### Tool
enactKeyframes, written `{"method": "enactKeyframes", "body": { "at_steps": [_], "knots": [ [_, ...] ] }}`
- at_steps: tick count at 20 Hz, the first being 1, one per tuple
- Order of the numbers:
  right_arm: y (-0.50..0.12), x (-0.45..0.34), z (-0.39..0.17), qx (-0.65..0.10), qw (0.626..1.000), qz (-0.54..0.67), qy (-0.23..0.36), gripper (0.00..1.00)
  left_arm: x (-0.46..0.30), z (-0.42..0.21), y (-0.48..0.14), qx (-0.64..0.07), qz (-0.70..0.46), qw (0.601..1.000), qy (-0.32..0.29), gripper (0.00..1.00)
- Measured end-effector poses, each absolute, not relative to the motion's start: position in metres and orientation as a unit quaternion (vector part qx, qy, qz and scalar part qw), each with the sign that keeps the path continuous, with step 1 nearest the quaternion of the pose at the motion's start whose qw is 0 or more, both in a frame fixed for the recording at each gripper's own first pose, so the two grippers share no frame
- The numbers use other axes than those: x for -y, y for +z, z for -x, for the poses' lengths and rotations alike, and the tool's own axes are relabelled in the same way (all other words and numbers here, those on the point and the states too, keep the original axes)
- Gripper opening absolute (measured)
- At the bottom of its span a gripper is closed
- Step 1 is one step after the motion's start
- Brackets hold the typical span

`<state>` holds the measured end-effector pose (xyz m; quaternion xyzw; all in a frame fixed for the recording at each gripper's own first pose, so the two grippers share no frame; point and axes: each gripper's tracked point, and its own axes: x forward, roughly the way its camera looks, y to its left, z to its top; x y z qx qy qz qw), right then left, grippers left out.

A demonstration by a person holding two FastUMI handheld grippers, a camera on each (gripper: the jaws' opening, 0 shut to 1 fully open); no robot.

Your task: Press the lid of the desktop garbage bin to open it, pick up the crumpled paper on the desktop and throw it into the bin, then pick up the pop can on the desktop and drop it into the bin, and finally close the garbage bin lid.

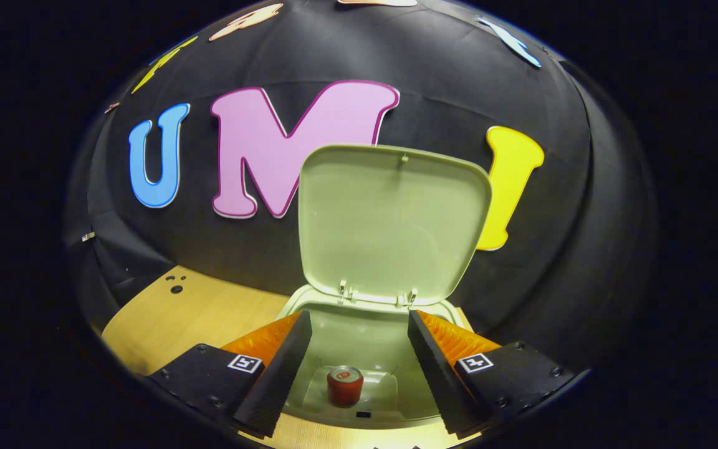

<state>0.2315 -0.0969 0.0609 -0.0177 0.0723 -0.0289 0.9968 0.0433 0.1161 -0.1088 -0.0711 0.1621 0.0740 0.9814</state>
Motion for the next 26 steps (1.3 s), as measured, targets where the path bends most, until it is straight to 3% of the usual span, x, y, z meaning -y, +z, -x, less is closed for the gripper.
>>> {"method": "enactKeyframes", "body": {
  "at_steps": [9,15,26],
  "knots": [
    [0.183,0.113,-0.22,0.035,0.999,-0.007,-0.033,0.97,-0.111,-0.048,-0.109,-0.166,0.062,0.982,0.061,0.96],
    [0.225,0.12,-0.238,0.066,0.997,-0.001,-0.047,0.96,-0.114,-0.046,-0.113,-0.167,0.075,0.981,0.067,0.96],
    [0.223,0.126,-0.301,0.052,0.996,-0.045,-0.064,0.97,-0.129,-0.023,-0.123,-0.168,0.111,0.972,0.123,0.96]
  ]
}}
